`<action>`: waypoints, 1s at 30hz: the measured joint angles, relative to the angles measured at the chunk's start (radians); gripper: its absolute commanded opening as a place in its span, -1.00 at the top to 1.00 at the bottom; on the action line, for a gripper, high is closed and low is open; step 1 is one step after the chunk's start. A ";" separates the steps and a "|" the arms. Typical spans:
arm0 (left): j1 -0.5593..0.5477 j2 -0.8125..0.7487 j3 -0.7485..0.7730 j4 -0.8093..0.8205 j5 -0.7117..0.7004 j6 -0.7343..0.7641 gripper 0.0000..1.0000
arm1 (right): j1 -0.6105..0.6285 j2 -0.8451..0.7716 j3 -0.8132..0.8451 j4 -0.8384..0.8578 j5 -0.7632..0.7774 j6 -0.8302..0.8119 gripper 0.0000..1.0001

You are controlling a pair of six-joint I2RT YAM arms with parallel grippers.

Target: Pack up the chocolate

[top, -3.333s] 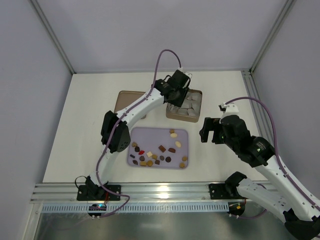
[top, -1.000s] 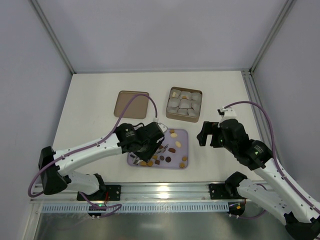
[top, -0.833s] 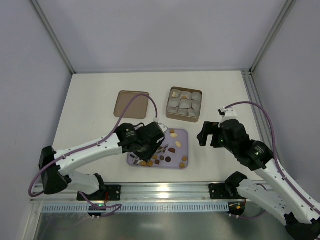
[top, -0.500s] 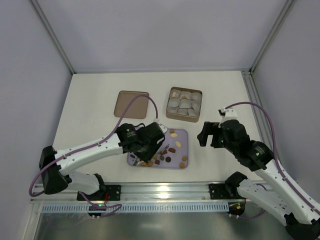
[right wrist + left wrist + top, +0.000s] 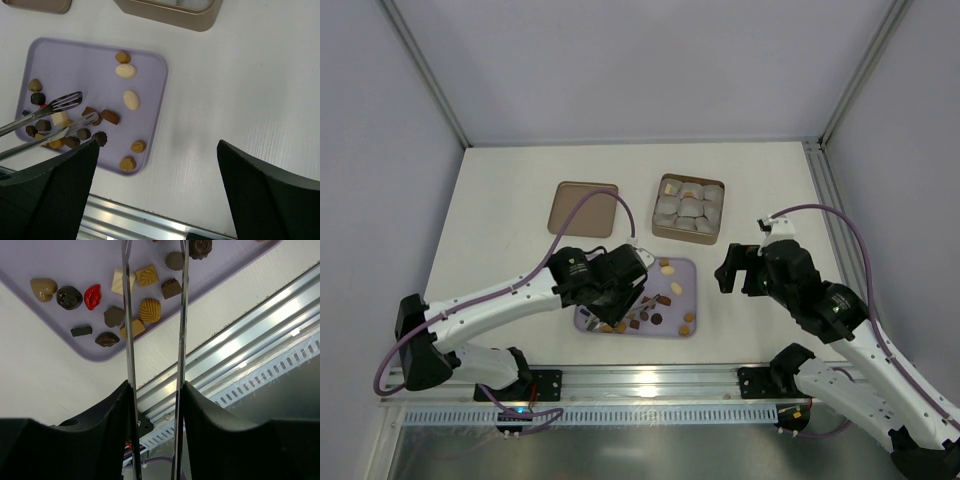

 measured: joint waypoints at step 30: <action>0.000 0.044 0.000 0.005 0.032 0.024 0.13 | 0.000 -0.013 -0.002 -0.007 0.004 0.000 -0.99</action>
